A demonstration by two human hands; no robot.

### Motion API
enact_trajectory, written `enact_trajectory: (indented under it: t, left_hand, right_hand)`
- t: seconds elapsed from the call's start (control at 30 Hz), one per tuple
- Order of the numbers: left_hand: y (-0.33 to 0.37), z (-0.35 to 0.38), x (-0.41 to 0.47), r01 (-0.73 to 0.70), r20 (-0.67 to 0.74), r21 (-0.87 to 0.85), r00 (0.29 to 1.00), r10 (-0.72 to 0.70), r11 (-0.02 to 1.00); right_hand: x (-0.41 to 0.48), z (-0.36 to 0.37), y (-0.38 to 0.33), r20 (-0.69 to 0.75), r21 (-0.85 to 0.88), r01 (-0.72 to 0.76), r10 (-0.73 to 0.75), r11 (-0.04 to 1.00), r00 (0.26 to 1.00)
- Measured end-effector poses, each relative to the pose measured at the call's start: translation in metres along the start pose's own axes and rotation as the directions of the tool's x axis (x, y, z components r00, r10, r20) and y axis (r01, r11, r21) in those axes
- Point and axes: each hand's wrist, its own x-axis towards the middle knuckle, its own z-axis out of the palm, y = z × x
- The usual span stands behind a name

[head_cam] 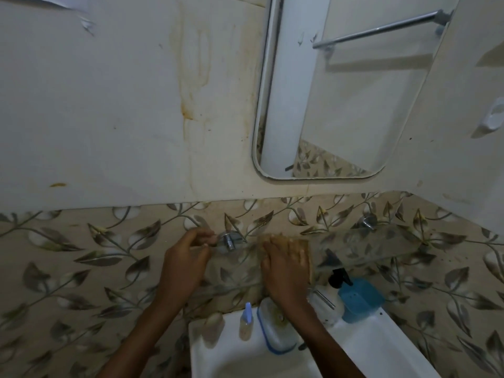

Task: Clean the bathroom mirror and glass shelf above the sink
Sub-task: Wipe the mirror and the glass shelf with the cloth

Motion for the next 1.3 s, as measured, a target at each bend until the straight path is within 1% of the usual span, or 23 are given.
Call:
enact_trajectory:
  t: [0.07, 0.1, 0.23, 0.27, 0.33, 0.4, 0.43, 0.47, 0.5, 0.53, 0.57, 0.6, 0.67, 0.73, 0.8, 0.87, 0.97, 1.03, 1.1, 1.17, 1.2, 1.23, 1.3]
  left_hand:
    - [0.001, -0.007, 0.001, 0.030, -0.077, -0.138, 0.996, -0.041, 0.990]
    - [0.000, -0.012, 0.000, 0.034, -0.112, -0.165, 0.992, -0.053, 0.986]
    - [-0.013, -0.033, -0.004, 0.086, -0.180, -0.161, 0.977, -0.115, 0.983]
    - [-0.018, -0.039, -0.006, 0.101, -0.189, -0.163, 0.973, -0.132, 0.981]
    - [-0.025, -0.048, -0.008, 0.128, -0.198, -0.179, 0.966, -0.163, 0.976]
    - [-0.029, -0.053, -0.009, 0.135, -0.221, -0.188, 0.959, -0.176, 0.973]
    - [-0.030, -0.055, -0.010, 0.132, -0.236, -0.184, 0.956, -0.174, 0.974]
    - [-0.031, -0.057, -0.011, 0.129, -0.250, -0.177, 0.953, -0.171, 0.976]
    - [-0.031, -0.057, -0.012, 0.129, -0.262, -0.175, 0.950, -0.172, 0.976]
    - [-0.033, -0.058, -0.014, 0.132, -0.274, -0.176, 0.945, -0.178, 0.975]
    - [-0.035, -0.059, -0.016, 0.138, -0.287, -0.177, 0.940, -0.185, 0.974]
    - [-0.037, -0.060, -0.017, 0.143, -0.302, -0.176, 0.934, -0.192, 0.974]
    - [-0.040, -0.063, -0.021, 0.152, -0.317, -0.174, 0.927, -0.201, 0.973]
    - [-0.041, -0.067, -0.025, 0.151, -0.314, -0.172, 0.928, -0.200, 0.973]
    - [-0.042, -0.072, -0.028, 0.140, -0.309, -0.169, 0.932, -0.188, 0.976]
    - [-0.042, -0.076, -0.031, 0.121, -0.312, -0.169, 0.935, -0.169, 0.978]
    - [-0.036, -0.078, -0.030, 0.096, -0.301, -0.194, 0.941, -0.153, 0.976]
    - [-0.030, -0.075, -0.027, 0.074, -0.288, -0.189, 0.949, -0.127, 0.979]
    - [-0.024, -0.070, -0.024, 0.036, -0.276, -0.167, 0.958, -0.081, 0.985]
    - [-0.019, -0.065, -0.022, 0.012, -0.252, -0.140, 0.967, -0.047, 0.990]
    - [-0.019, -0.063, -0.022, 0.008, -0.240, -0.129, 0.970, -0.039, 0.992]
    - [-0.018, -0.062, -0.021, 0.007, -0.230, -0.125, 0.973, -0.036, 0.992]
    - [-0.019, -0.062, -0.021, 0.018, -0.214, -0.133, 0.976, -0.046, 0.991]
  right_hand:
    - [-0.008, 0.004, -0.019, -0.062, 0.041, 0.062, -0.060, 0.997, 0.996]
    - [-0.012, 0.006, -0.028, -0.044, 0.023, 0.084, -0.083, 0.996, 0.996]
    - [-0.025, 0.012, -0.061, 0.016, 0.036, 0.166, -0.167, 0.985, 0.986]
    - [-0.030, 0.010, -0.072, 0.001, 0.017, 0.198, -0.198, 0.980, 0.980]
    - [-0.037, 0.006, -0.092, -0.081, -0.013, 0.233, -0.233, 0.972, 0.969]
    - [-0.041, 0.002, -0.109, -0.066, 0.002, 0.275, -0.274, 0.961, 0.959]
    - [-0.041, 0.004, -0.117, -0.035, 0.052, 0.356, -0.355, 0.933, 0.934]
    - [-0.042, 0.006, -0.124, 0.035, 0.121, 0.434, -0.441, 0.893, 0.897]
    - [-0.044, 0.006, -0.129, 0.117, 0.206, 0.496, -0.524, 0.844, 0.844]
    - [-0.046, 0.005, -0.131, 0.148, 0.259, 0.551, -0.597, 0.793, 0.789]
    - [-0.048, 0.002, -0.127, 0.144, 0.286, 0.601, -0.653, 0.746, 0.743]
    - [-0.050, 0.000, -0.120, 0.145, 0.331, 0.617, -0.684, 0.714, 0.715]
    - [-0.050, -0.006, -0.097, 0.166, 0.432, 0.585, -0.698, 0.687, 0.697]
    - [-0.046, -0.010, -0.071, 0.183, 0.469, 0.537, -0.672, 0.701, 0.717]
    - [-0.038, -0.010, -0.053, 0.179, 0.437, 0.497, -0.614, 0.750, 0.769]
    - [-0.025, -0.004, -0.052, 0.136, 0.380, 0.473, -0.554, 0.795, 0.822]
    - [-0.005, 0.007, -0.079, 0.142, 0.312, 0.440, -0.500, 0.842, 0.854]
    - [-0.002, 0.014, -0.098, 0.149, 0.271, 0.478, -0.527, 0.835, 0.837]
    - [-0.011, 0.012, -0.101, 0.147, 0.273, 0.556, -0.605, 0.785, 0.782]
    - [-0.024, 0.005, -0.085, 0.147, 0.356, 0.608, -0.684, 0.710, 0.714]
    - [-0.029, 0.000, -0.071, 0.166, 0.416, 0.594, -0.700, 0.689, 0.695]
    - [-0.032, -0.005, -0.055, 0.197, 0.469, 0.556, -0.695, 0.686, 0.691]
    - [-0.030, -0.013, -0.023, 0.231, 0.512, 0.471, -0.644, 0.718, 0.730]
